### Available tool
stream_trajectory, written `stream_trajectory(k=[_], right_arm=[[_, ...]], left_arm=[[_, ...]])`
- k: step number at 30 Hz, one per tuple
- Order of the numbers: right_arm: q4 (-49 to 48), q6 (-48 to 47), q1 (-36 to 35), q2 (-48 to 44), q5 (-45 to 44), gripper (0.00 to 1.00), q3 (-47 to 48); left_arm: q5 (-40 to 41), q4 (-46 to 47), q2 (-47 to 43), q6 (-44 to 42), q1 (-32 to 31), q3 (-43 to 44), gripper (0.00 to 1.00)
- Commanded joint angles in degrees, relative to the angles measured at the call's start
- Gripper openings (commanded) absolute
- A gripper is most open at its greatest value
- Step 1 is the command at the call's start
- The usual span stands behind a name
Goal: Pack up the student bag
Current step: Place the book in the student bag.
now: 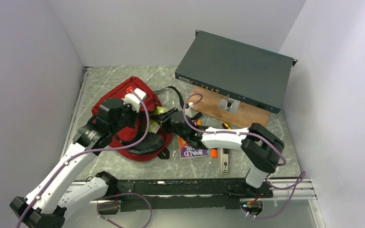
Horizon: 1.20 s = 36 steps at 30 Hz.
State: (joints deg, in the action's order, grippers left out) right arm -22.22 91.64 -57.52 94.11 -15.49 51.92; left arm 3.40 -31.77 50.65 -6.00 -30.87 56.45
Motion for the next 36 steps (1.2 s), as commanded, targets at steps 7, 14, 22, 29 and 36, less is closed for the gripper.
stream_trajectory(k=[7, 14, 22, 29, 36], right_arm=[[-17.38, -2.46, 0.28, 13.92, -8.17, 0.00, 11.62], [-10.42, -7.26, -1.09, 18.20, -9.68, 0.39, 11.87], [-18.60, -17.72, -2.16, 20.41, 4.00, 0.73, 6.90], [-19.96, -13.77, -3.80, 20.57, 6.30, 0.76, 6.57], [-13.59, -11.44, -5.15, 24.36, -2.21, 0.15, 14.41]], left_arm=[[1.80, 7.99, -3.80, -0.96, 4.64, -3.51, 0.00], [-6.53, 8.95, -4.06, 1.48, 9.91, -3.71, 0.00], [-9.62, 8.94, -3.53, 2.37, 10.78, -4.16, 0.00], [-12.33, 9.13, -2.71, 3.00, 11.45, -4.09, 0.00], [-12.81, 9.42, -3.09, 3.01, 11.62, -4.31, 0.00]])
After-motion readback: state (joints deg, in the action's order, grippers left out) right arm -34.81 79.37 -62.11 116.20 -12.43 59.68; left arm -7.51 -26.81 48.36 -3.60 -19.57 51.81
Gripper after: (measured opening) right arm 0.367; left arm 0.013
